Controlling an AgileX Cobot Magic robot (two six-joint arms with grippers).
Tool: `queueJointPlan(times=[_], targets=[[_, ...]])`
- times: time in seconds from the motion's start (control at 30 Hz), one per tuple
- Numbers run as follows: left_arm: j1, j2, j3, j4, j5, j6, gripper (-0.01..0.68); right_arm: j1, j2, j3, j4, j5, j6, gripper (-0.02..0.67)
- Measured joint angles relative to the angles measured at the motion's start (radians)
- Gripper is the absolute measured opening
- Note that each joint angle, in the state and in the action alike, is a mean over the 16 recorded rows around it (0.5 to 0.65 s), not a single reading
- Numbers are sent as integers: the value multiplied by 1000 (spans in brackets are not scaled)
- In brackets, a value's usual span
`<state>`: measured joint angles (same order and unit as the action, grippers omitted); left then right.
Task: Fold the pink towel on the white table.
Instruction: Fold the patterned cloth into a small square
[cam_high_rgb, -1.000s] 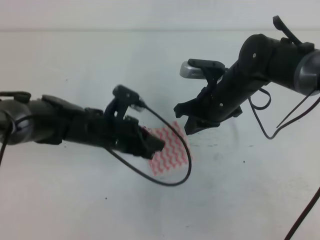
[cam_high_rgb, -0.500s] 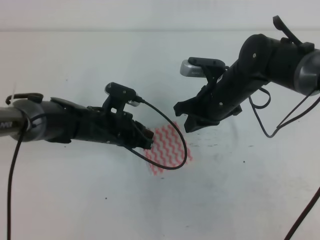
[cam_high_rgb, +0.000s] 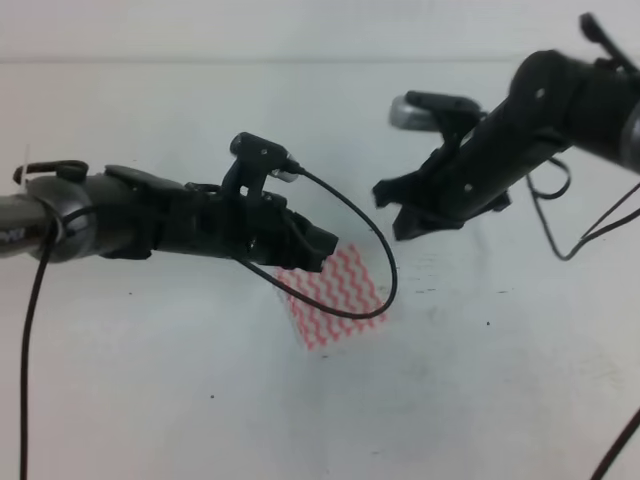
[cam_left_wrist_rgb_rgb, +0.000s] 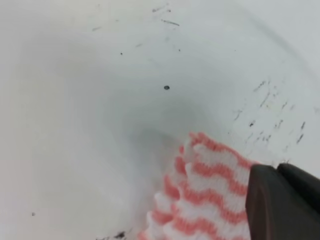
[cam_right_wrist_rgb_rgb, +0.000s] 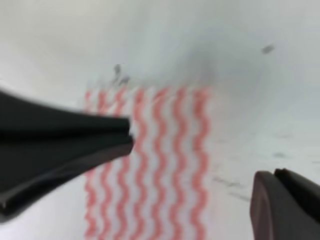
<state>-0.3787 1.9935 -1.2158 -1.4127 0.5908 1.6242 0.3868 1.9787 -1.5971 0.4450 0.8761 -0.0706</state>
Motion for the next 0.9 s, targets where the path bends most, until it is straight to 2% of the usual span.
queueJointPlan(times=[0.4, 0.9], targets=[[-52, 58, -20, 1, -16, -5, 0, -47, -25, 0, -14, 11, 17, -2], [-57, 112, -27, -11, 66, 83, 0, -47, -26, 0, -16, 21, 17, -2]])
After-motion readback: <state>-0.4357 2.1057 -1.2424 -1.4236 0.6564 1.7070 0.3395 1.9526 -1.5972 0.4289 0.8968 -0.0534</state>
